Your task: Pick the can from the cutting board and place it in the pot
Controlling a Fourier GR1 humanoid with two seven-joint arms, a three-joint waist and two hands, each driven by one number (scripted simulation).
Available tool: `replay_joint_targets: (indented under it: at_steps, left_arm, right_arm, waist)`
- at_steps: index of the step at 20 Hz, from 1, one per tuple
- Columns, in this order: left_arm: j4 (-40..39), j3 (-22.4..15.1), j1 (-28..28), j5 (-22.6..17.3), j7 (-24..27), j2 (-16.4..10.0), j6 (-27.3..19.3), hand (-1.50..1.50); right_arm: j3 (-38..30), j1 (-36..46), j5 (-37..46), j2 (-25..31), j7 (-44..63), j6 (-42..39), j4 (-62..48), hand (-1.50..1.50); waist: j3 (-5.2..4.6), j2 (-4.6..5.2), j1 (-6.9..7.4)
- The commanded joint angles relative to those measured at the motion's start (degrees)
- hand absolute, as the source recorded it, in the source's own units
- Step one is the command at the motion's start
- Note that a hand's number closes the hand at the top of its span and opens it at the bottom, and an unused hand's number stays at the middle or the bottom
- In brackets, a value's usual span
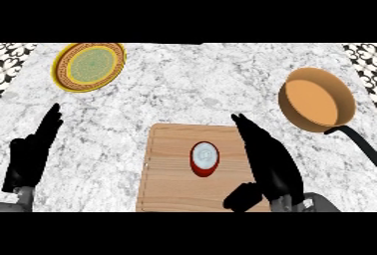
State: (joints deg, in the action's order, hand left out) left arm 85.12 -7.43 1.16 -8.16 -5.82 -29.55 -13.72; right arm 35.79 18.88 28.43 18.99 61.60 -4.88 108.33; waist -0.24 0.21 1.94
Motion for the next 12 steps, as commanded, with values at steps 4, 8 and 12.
replay_joint_targets:
  at_steps: [4,8,12]
  left_arm:
    - [2.53,-0.19,-0.58,1.03,-1.59,0.76,-0.99,0.0]
    - [1.21,0.89,-0.98,1.33,-0.52,0.7,-0.39,0.0]
    - [-2.83,1.58,1.34,1.66,-0.19,2.24,-0.88,0.0]
  right_arm:
    - [0.34,10.32,-8.23,-9.83,13.83,-10.6,-11.44,-1.5]
    - [-2.03,15.5,-10.27,-12.72,12.85,-11.72,-18.76,-1.5]
    - [-0.99,15.96,-11.7,-12.56,15.61,-14.56,-18.54,-1.5]
  waist:
    - [0.15,-0.15,-0.12]
    - [0.17,-0.1,-0.74]
    - [0.13,-0.16,-2.11]
